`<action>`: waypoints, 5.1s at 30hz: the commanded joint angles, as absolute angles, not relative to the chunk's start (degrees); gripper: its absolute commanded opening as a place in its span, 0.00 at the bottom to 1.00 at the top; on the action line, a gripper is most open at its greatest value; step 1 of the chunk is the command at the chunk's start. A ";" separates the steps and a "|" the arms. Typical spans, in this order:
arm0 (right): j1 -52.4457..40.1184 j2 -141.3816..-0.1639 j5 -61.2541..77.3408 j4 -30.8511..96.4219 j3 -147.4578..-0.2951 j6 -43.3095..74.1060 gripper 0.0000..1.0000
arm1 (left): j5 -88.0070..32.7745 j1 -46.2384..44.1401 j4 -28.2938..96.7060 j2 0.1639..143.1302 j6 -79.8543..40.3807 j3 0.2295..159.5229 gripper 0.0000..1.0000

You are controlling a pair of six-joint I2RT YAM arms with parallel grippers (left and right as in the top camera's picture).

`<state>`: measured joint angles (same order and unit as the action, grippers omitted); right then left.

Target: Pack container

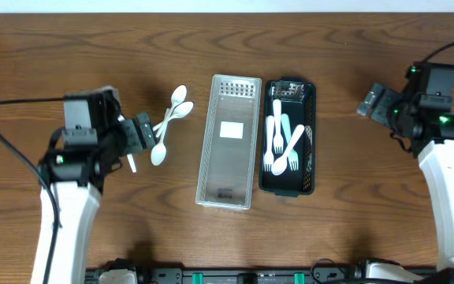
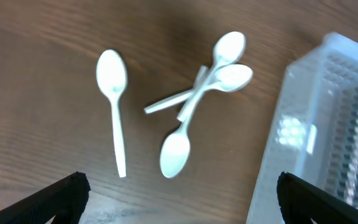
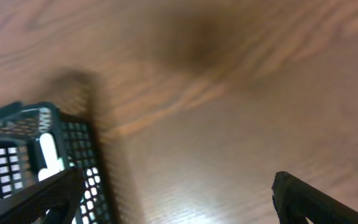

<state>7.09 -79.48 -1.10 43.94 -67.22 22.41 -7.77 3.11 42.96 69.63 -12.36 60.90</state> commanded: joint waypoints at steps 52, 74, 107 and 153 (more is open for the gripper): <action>7.70 -79.50 -1.08 53.21 -67.07 23.31 0.99 | -4.82 8.49 34.98 106.43 -1.06 67.11 0.06; 7.70 -79.50 -1.08 53.39 -67.07 23.31 0.99 | -12.82 -26.74 40.88 91.61 -11.49 72.31 0.06; 7.68 -79.53 -1.06 53.76 -67.07 23.33 0.99 | -1.02 -4.43 34.48 105.01 14.41 76.55 0.82; 7.68 -79.53 -1.06 56.10 -67.07 23.35 0.99 | -1.96 -7.01 27.42 96.47 15.79 76.60 0.06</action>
